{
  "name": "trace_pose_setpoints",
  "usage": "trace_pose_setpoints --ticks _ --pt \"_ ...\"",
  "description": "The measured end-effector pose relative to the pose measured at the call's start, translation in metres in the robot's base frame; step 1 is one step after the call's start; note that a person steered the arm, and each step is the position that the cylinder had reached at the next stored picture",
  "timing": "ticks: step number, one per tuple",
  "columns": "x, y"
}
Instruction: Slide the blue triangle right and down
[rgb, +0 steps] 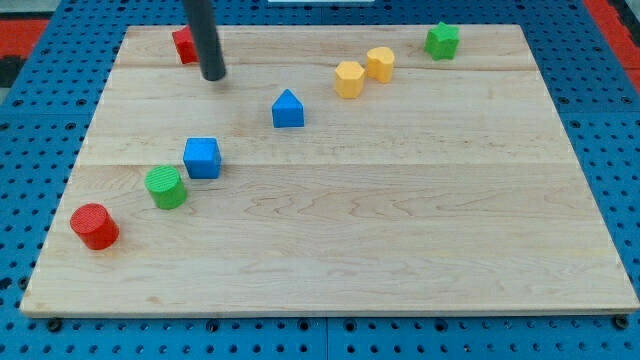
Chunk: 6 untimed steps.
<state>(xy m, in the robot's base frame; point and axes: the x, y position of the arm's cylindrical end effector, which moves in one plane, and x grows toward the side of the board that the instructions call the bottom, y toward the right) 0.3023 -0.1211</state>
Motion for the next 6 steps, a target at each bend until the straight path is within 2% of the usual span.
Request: trace_pose_setpoints --ticks 2,6 --pt "0.0 0.04" --pt "0.006 0.074"
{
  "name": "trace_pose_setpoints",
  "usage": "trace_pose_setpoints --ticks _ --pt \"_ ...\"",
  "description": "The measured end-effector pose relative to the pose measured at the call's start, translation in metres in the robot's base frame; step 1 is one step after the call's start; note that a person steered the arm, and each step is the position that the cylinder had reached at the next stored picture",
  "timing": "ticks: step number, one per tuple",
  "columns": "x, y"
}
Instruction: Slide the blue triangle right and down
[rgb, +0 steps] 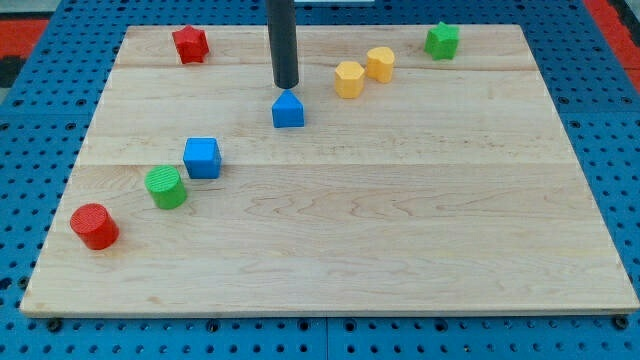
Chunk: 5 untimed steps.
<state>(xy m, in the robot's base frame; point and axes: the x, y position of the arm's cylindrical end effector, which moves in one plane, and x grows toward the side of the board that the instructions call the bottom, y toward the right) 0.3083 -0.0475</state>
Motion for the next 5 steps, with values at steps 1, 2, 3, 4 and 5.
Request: trace_pose_setpoints --ticks 1,2,3,4,5 --pt "0.002 -0.002" --pt "0.003 -0.003" --pt "0.021 -0.011" --pt "0.046 -0.003" --pt "0.054 0.028"
